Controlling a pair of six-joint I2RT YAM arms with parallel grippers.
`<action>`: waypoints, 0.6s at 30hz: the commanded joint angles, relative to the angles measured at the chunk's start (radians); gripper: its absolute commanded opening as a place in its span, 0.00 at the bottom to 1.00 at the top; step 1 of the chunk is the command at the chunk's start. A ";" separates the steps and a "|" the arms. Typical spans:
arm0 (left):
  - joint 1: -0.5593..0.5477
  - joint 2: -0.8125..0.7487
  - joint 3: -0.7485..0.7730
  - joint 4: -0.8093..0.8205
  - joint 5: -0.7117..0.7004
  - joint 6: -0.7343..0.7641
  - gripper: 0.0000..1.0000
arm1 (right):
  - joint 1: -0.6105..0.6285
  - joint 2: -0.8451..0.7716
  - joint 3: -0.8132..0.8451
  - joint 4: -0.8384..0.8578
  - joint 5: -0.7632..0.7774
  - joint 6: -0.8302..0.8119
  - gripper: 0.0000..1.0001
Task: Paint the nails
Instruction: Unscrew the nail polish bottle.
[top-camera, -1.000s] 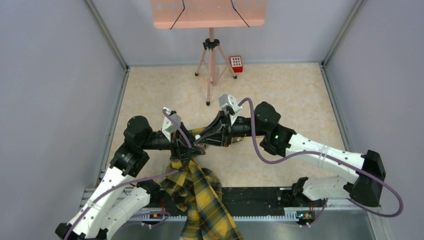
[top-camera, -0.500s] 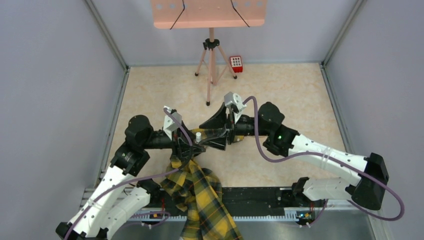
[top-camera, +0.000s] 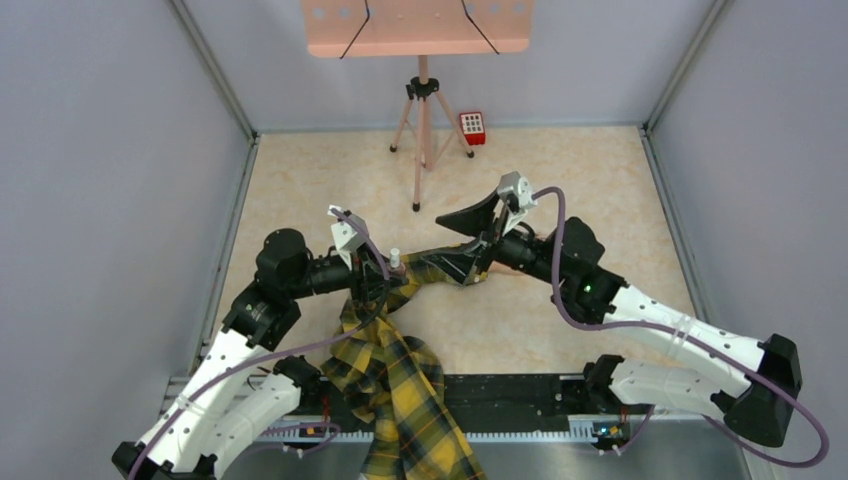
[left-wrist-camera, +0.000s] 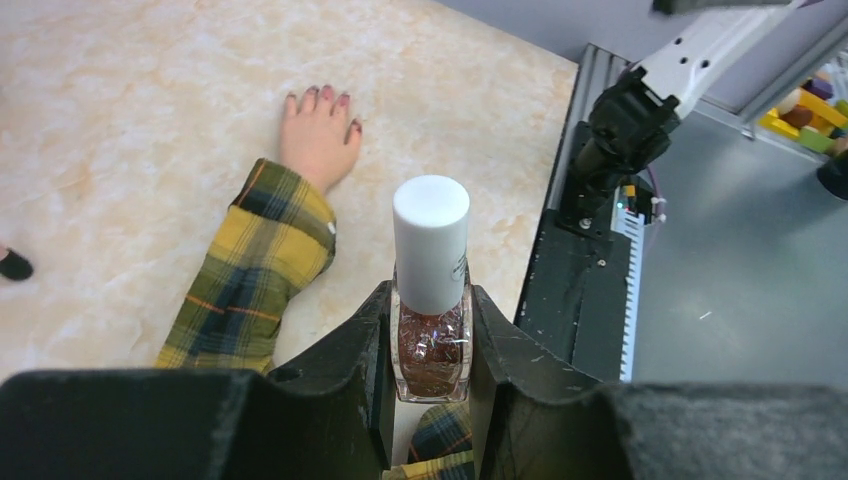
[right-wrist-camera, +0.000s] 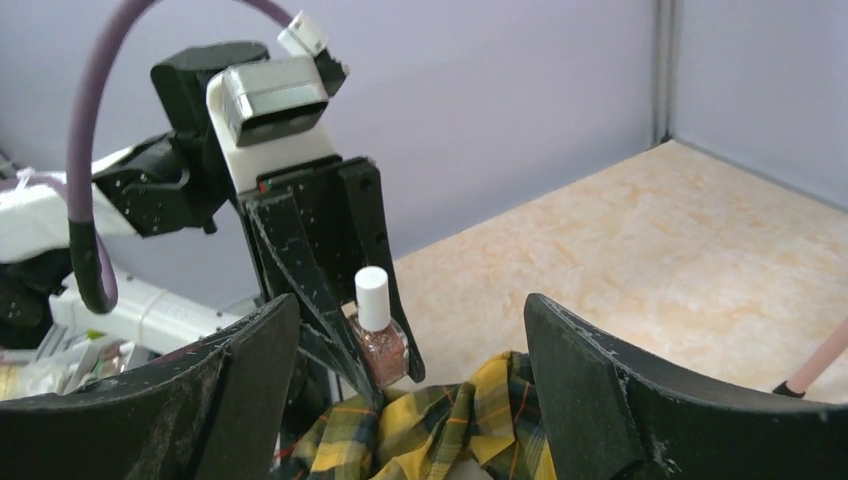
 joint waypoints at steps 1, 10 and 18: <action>0.003 0.004 0.022 0.003 -0.094 0.026 0.00 | -0.008 -0.029 0.017 0.030 0.123 0.054 0.78; 0.003 0.013 0.025 -0.020 -0.212 0.028 0.00 | 0.046 0.082 0.120 -0.092 0.198 0.109 0.75; 0.002 0.034 0.027 -0.026 -0.241 0.026 0.00 | 0.098 0.184 0.203 -0.133 0.229 0.147 0.66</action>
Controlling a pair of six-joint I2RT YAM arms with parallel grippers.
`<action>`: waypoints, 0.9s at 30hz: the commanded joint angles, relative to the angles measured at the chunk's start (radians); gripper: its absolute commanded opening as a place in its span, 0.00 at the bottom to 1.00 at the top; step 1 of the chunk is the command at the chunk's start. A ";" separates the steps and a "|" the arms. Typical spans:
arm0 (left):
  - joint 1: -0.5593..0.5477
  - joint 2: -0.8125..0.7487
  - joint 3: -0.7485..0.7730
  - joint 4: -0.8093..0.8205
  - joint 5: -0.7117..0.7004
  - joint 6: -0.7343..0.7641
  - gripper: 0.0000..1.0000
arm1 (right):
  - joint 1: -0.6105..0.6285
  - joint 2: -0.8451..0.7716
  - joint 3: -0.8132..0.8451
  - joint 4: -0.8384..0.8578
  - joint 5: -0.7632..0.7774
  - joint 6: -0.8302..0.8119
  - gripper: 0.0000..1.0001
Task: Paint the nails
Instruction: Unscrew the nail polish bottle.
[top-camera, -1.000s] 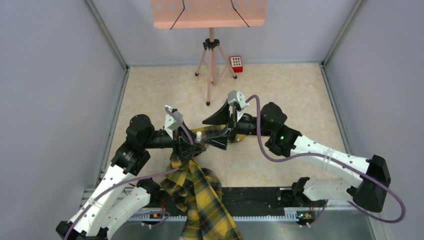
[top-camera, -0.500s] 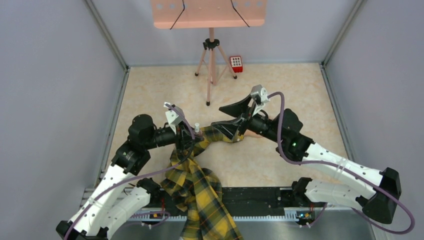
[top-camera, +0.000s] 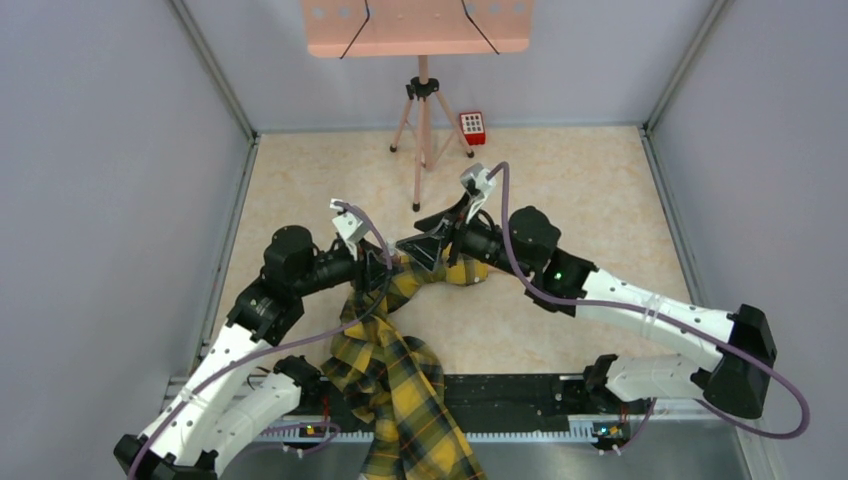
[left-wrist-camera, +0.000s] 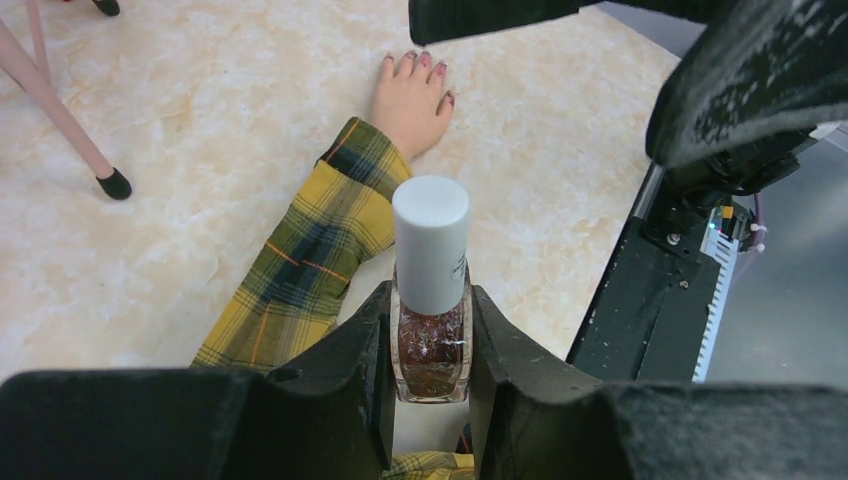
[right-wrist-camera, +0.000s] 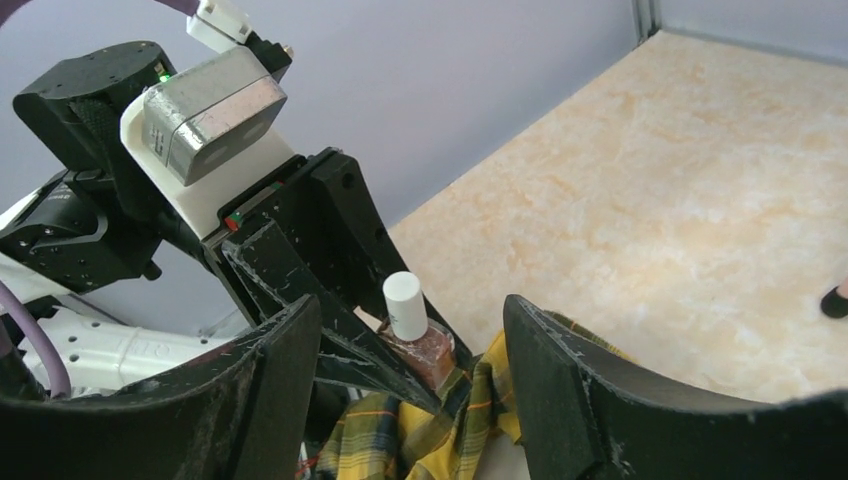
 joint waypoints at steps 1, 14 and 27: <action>0.003 0.009 0.028 0.022 -0.026 0.005 0.00 | 0.028 0.043 0.086 -0.023 0.039 0.044 0.65; 0.002 0.027 0.033 0.012 -0.055 0.014 0.00 | 0.048 0.157 0.193 -0.122 0.083 0.052 0.50; 0.002 0.033 0.034 0.006 -0.065 0.017 0.00 | 0.057 0.217 0.241 -0.129 0.038 0.058 0.44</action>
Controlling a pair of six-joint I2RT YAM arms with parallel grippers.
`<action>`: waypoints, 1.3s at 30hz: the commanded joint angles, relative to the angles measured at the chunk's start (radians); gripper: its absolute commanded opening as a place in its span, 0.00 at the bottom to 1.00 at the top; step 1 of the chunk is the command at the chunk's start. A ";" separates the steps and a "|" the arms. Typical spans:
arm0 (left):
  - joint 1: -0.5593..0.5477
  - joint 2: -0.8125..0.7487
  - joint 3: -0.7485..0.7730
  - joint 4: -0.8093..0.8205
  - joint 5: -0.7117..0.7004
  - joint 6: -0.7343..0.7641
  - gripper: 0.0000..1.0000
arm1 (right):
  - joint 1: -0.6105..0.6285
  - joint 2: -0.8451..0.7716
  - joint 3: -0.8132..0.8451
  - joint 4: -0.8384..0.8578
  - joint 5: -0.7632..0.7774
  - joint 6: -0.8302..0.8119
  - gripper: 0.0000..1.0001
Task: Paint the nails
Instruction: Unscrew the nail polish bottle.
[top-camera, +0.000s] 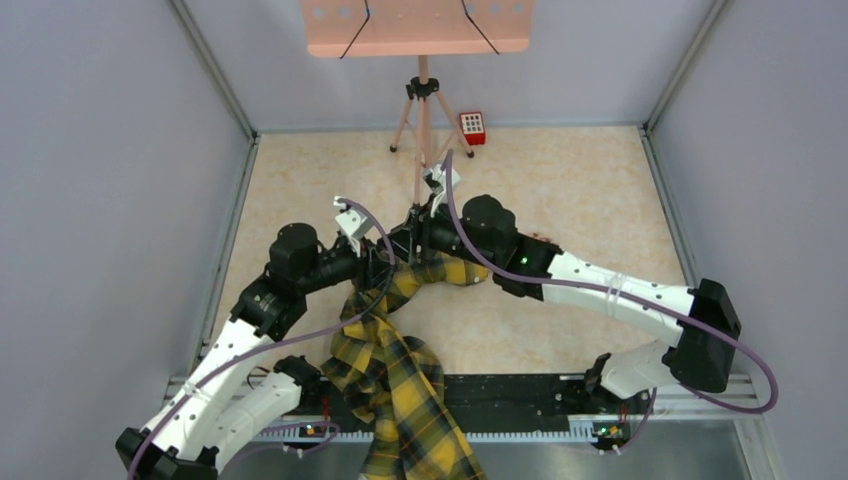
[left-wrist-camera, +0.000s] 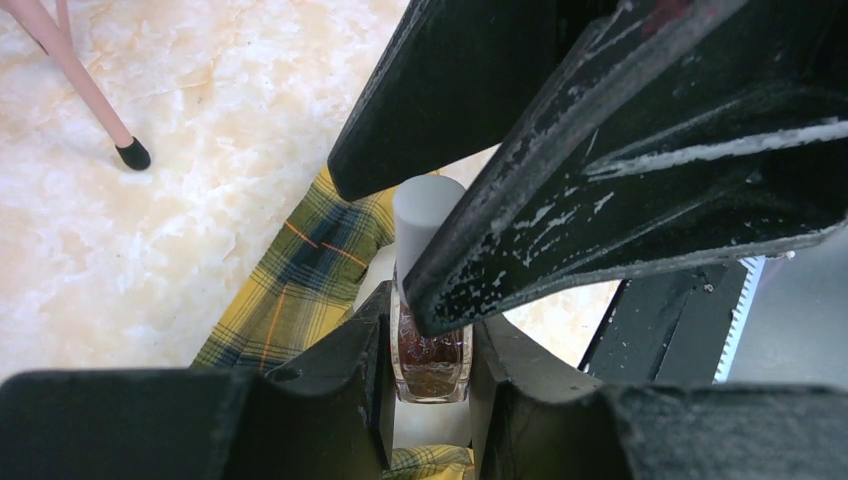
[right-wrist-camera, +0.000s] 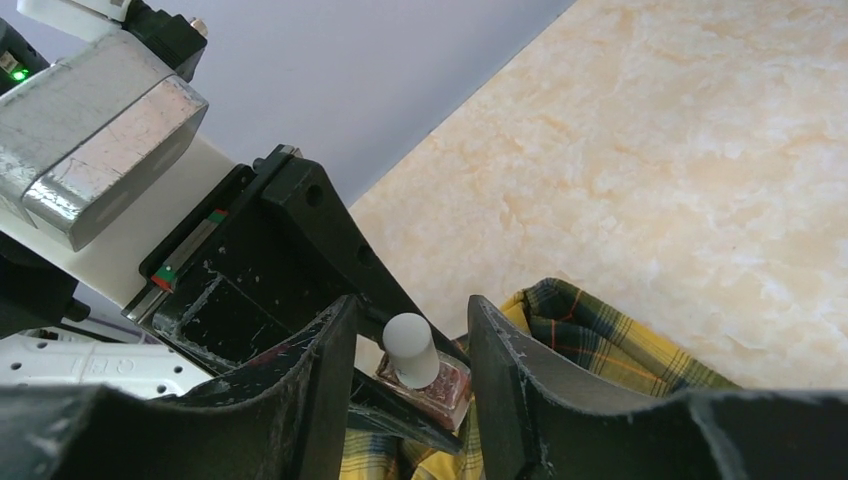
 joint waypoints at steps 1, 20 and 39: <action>0.003 -0.001 0.033 0.025 -0.003 0.012 0.00 | 0.014 0.008 0.059 0.026 -0.026 0.013 0.43; 0.002 -0.028 0.030 0.059 0.164 -0.014 0.00 | 0.013 -0.054 0.005 0.013 -0.133 -0.153 0.00; 0.004 -0.024 0.016 0.156 0.586 -0.075 0.00 | 0.012 -0.163 -0.070 0.040 -0.526 -0.305 0.00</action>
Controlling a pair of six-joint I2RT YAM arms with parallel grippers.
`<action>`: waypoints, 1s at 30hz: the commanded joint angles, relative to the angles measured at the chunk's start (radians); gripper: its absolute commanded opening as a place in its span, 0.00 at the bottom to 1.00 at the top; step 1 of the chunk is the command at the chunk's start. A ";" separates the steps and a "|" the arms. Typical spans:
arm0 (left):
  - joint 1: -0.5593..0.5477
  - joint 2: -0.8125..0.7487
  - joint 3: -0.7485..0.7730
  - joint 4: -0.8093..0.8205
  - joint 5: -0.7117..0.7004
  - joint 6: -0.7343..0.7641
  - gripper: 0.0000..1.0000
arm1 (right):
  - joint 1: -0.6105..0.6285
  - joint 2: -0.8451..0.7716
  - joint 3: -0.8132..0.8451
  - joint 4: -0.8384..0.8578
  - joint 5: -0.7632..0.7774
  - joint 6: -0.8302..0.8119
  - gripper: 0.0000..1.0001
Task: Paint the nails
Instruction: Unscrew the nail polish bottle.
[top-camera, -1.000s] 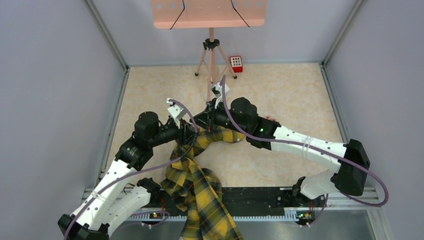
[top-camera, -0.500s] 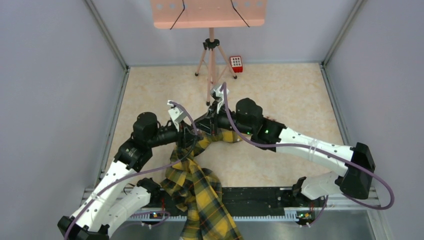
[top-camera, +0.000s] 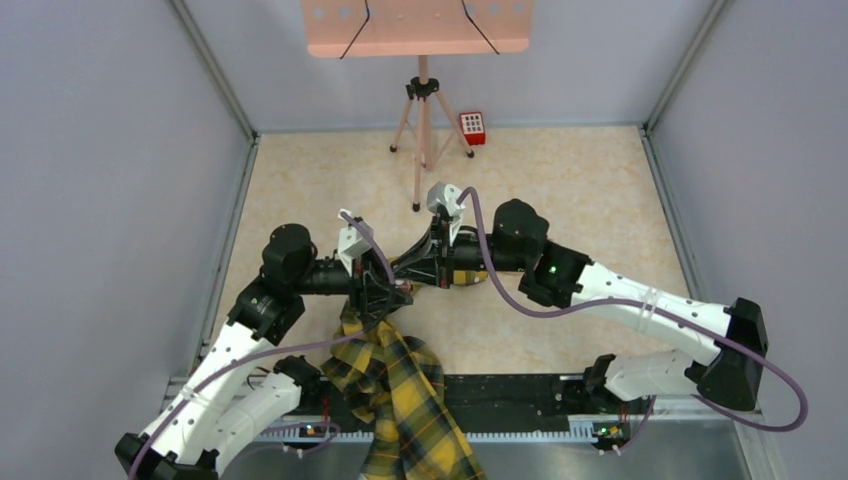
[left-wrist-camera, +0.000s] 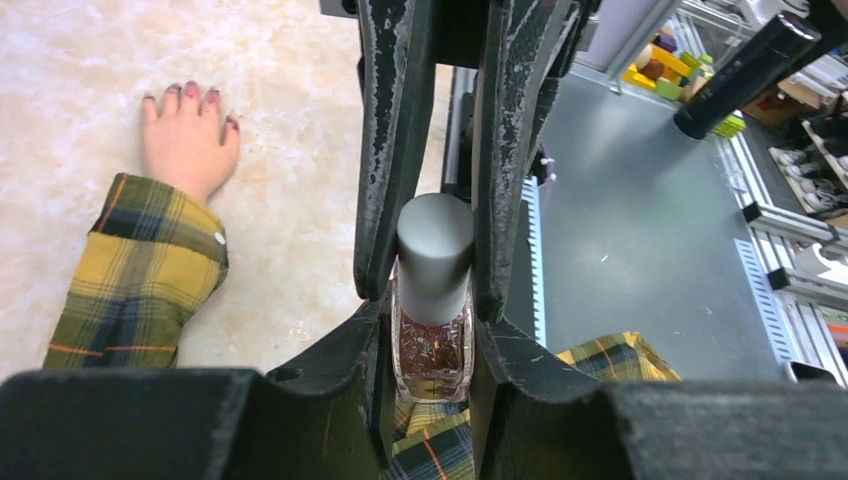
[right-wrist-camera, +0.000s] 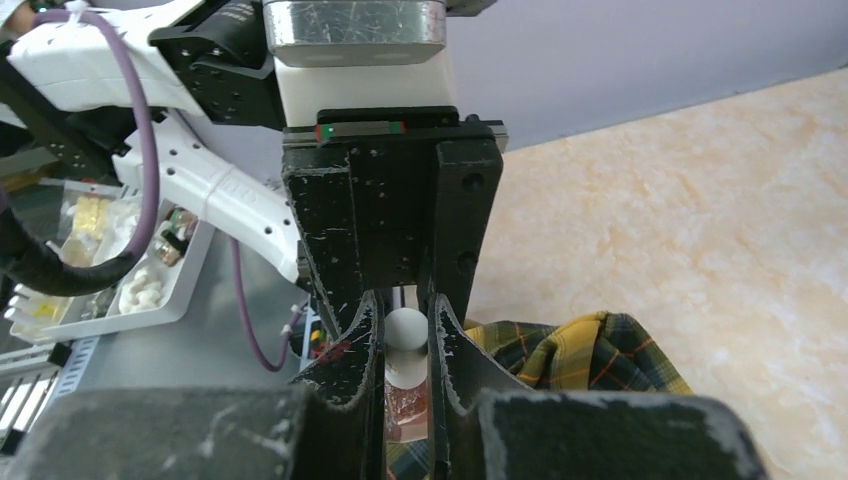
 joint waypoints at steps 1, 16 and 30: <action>-0.001 -0.008 0.016 0.089 0.095 -0.032 0.00 | 0.010 -0.020 -0.009 0.033 -0.133 -0.049 0.00; -0.001 -0.007 0.013 0.075 0.057 -0.013 0.00 | 0.010 -0.065 -0.040 0.069 -0.010 -0.023 0.49; 0.000 -0.024 0.021 0.004 -0.296 0.039 0.00 | -0.025 -0.162 -0.164 0.197 0.329 0.089 0.78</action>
